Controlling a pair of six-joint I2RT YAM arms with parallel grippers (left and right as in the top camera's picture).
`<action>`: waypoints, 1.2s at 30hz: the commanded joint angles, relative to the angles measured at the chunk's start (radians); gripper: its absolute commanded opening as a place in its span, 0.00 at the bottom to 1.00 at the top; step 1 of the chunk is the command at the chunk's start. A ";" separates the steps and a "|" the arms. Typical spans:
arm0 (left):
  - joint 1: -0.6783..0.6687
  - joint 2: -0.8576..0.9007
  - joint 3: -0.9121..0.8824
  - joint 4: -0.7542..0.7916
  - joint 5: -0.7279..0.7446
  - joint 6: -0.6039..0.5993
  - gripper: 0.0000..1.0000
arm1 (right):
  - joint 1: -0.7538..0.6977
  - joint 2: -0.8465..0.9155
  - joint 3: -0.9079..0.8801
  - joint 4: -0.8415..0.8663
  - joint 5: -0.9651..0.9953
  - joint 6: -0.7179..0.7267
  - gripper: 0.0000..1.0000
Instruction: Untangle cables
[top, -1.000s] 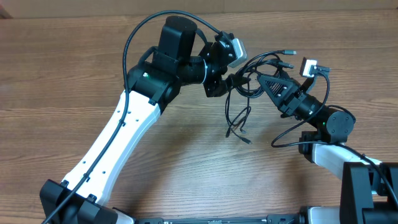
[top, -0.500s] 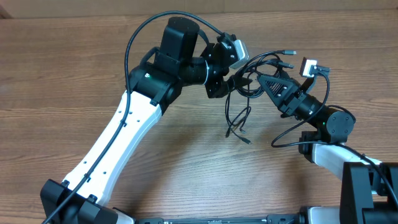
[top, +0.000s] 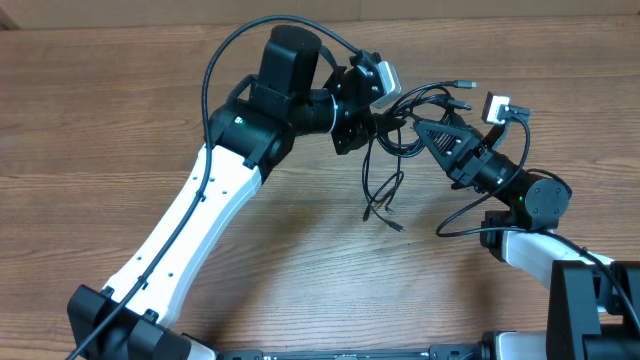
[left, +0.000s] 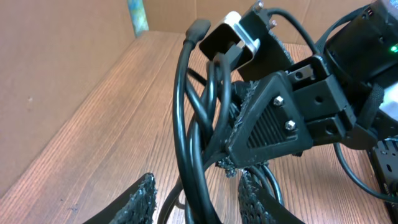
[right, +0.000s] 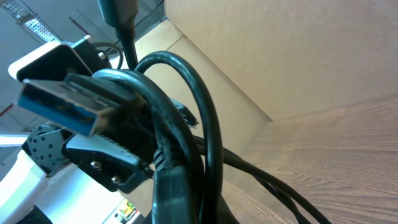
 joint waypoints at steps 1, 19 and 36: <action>-0.007 0.021 0.023 0.000 -0.003 0.011 0.40 | 0.005 -0.002 0.010 0.051 0.010 0.000 0.04; -0.007 0.022 0.022 0.003 -0.003 0.011 0.26 | 0.005 -0.002 0.010 0.050 0.010 0.000 0.04; -0.006 0.022 0.023 0.011 -0.073 -0.013 0.04 | 0.005 -0.002 0.009 0.032 0.010 -0.011 0.04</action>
